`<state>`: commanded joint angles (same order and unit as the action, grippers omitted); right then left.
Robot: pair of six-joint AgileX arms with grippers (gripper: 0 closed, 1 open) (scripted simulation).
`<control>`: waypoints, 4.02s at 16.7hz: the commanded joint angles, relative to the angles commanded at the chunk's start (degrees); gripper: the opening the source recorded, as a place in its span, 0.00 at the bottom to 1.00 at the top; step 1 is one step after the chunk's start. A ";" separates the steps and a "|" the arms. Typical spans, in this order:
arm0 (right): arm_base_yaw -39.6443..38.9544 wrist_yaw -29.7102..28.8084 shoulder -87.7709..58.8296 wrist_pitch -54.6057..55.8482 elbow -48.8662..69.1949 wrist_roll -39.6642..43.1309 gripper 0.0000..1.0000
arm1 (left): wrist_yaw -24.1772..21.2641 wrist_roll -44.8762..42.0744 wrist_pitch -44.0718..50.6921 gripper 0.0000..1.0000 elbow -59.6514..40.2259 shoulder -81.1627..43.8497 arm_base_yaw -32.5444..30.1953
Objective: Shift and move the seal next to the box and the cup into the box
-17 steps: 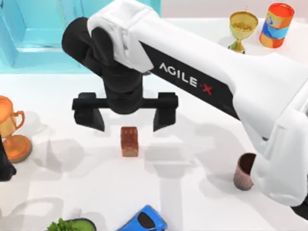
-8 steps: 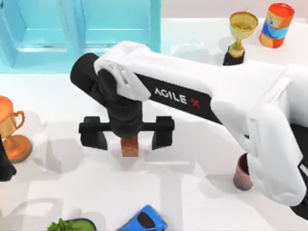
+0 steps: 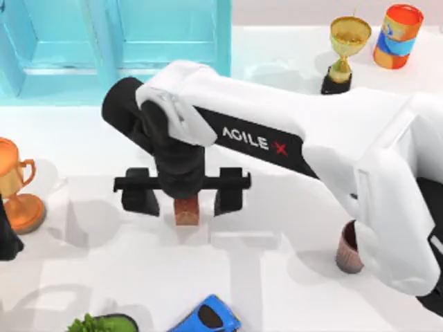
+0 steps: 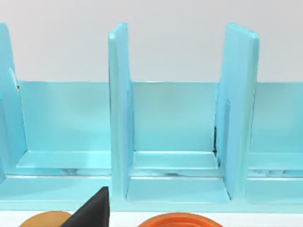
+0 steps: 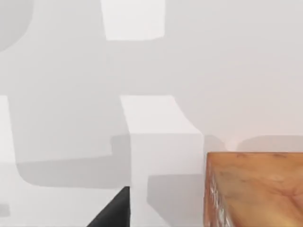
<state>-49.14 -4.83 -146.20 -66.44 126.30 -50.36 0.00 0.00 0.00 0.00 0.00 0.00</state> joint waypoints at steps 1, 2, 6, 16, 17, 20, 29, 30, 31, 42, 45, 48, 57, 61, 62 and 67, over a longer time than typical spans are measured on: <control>0.00 0.00 0.00 0.00 0.00 0.00 0.62 | 0.00 0.00 0.00 1.00 0.00 0.00 0.00; 0.00 0.00 0.00 0.00 0.00 0.00 0.55 | 0.00 0.00 0.00 1.00 0.00 0.00 0.00; 0.00 0.00 0.00 0.00 0.00 0.00 0.25 | 0.00 0.00 0.00 1.00 0.00 0.00 0.00; 0.00 0.00 0.00 0.00 0.00 0.00 0.00 | 0.00 0.00 0.00 1.00 0.00 0.00 0.00; 0.00 0.00 0.00 0.00 0.00 0.00 0.00 | 0.00 0.00 0.00 1.00 0.00 0.00 0.00; 0.43 -0.01 0.86 -0.69 -0.97 0.79 0.00 | 0.00 0.00 0.00 1.00 0.00 0.00 0.00; 7.45 0.71 21.96 -4.29 -15.94 7.63 0.00 | 0.00 0.00 0.00 1.00 0.00 0.00 0.00; 8.13 0.83 22.79 -5.01 -16.84 8.38 0.00 | 0.00 0.00 0.00 1.00 0.00 0.00 0.00; 8.34 0.84 23.04 -5.33 -17.13 8.68 0.00 | 0.00 0.00 0.00 1.00 0.00 0.00 0.00; 22.99 2.32 33.28 -2.83 -29.19 23.51 0.00 | 0.00 0.00 0.00 1.00 0.00 0.00 0.00; 32.92 2.93 38.71 -1.79 -36.13 33.19 0.00 | 0.00 0.00 0.00 1.00 0.00 0.00 0.00; 38.18 3.68 43.48 -0.79 -41.14 38.68 0.00 | 0.00 0.00 0.00 1.00 0.00 0.00 0.00; 38.68 3.91 43.35 2.45 -43.97 39.28 0.00 | 0.00 0.00 0.00 1.00 0.00 0.00 0.00; 38.66 3.90 42.42 6.38 -46.78 39.37 0.00 | 0.00 0.00 0.00 1.00 0.00 0.00 0.00; 38.71 3.89 42.11 7.29 -47.56 39.33 0.00 | 0.00 0.00 0.00 1.00 0.00 0.00 0.00; 38.71 3.90 40.82 12.76 -51.24 39.40 0.00 | 0.00 0.00 0.00 1.00 0.00 0.00 0.00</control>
<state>-10.42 -0.92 -105.38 -53.67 75.05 -10.96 0.00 0.00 0.00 0.00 0.00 0.00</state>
